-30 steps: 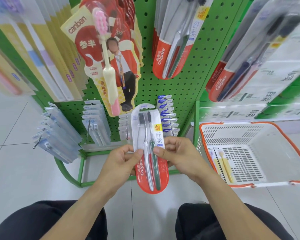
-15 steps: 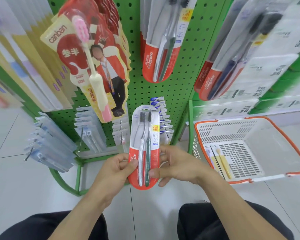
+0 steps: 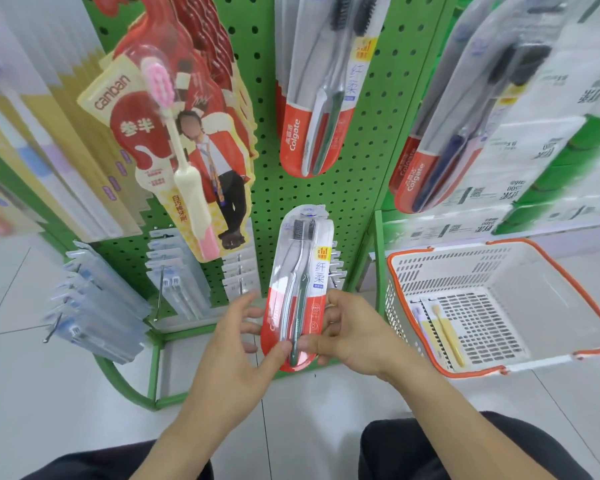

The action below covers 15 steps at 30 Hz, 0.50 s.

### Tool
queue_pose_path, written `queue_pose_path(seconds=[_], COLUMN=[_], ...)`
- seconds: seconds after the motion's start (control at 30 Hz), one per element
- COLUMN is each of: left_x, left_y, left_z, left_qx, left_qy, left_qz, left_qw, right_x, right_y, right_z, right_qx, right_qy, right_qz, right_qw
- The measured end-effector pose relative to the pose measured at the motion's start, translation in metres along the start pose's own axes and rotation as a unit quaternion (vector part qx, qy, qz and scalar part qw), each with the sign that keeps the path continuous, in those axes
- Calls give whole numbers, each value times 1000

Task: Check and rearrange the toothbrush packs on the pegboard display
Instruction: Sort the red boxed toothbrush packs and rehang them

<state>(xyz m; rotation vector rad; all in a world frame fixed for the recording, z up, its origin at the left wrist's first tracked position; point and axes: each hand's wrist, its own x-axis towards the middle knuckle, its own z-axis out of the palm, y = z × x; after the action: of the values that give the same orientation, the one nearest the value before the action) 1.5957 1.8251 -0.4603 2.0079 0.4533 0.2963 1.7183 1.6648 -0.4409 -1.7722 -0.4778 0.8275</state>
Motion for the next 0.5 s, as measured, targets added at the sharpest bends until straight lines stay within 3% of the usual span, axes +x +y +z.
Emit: queue_pose_path(seconds=[0.1, 0.3, 0.5], left_x=[-1, -2, -4], left_y=[1, 7, 12], left_z=[-2, -2, 2], left_qx=[62, -74, -136], left_qy=[-13, -88, -88], left_qz=[65, -11, -28], left_qw=[996, 993, 986], right_x=[0, -2, -4], right_y=[-2, 2, -2], right_z=[1, 3, 7], right_qx=[7, 43, 52], right_qy=[-6, -22, -31], right_qz=[-28, -40, -35], right_qw=[1000, 998, 998])
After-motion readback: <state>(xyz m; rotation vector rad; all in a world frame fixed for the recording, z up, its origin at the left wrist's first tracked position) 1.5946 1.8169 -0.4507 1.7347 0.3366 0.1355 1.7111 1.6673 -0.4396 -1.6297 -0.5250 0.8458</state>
